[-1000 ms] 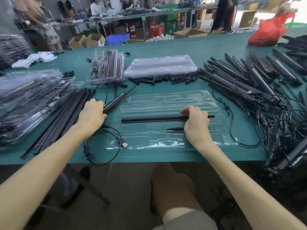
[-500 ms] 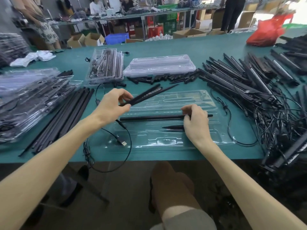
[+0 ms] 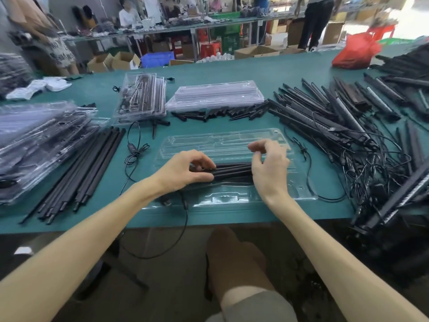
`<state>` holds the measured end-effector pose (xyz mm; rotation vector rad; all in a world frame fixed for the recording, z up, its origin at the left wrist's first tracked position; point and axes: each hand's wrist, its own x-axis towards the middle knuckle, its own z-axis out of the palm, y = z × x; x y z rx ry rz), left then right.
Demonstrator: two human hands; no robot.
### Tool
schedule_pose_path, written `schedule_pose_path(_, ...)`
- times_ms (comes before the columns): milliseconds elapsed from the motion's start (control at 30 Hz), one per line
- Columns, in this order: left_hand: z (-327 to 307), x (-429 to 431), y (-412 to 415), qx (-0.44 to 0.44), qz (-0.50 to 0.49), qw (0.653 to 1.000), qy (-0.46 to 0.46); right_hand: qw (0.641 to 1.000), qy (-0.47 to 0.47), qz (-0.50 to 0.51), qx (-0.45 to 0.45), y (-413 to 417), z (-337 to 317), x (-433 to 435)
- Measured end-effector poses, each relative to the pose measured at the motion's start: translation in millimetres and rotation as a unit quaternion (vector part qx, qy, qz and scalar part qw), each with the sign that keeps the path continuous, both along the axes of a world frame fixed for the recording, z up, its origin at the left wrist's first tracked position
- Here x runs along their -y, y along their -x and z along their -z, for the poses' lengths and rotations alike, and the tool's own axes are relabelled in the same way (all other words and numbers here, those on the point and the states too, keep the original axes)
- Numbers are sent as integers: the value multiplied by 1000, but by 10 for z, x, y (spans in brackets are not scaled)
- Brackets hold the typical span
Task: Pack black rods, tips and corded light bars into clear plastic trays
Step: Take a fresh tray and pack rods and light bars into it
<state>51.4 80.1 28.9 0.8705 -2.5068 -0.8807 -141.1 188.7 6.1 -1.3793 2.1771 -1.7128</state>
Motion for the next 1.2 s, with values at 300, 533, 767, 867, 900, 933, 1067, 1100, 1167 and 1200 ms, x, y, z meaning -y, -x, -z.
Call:
schedule_pose_path(300,-70,47,95,64,24,997,29,988,-113,-66,-78,76,-84,-34)
schedule_pose_path(533,-181,116,55,154,34,983,88,920,-223,-164,-276,233,-164,-213)
schedule_pose_path(767,-170,102,81,184,32,969,164,922,-210,-169,-276,193,-154,-262)
schedule_pose_path(867,-167,116,88,180,30,969,168,927,-200,-178,-262,196,-170,-305)
schedule_pose_path(900,-161,117,85,173,29,971,162,923,-206,-183,-269,202,-169,-317)
schedule_pose_path(933,-151,117,81,161,27,974,156,919,-211,-186,-275,207,-163,-328)
schedule_pose_path(1067,-58,72,100,114,26,983,144,922,-206,-186,-272,227,-122,-344)
schedule_pose_path(1100,-29,56,106,107,27,984,139,924,-204,-186,-267,240,-115,-345)
schedule_pose_path(1167,22,32,96,95,29,986,134,926,-199,-185,-261,269,-107,-347)
schedule_pose_path(1200,41,26,89,88,29,986,135,928,-197,-182,-259,287,-100,-348)
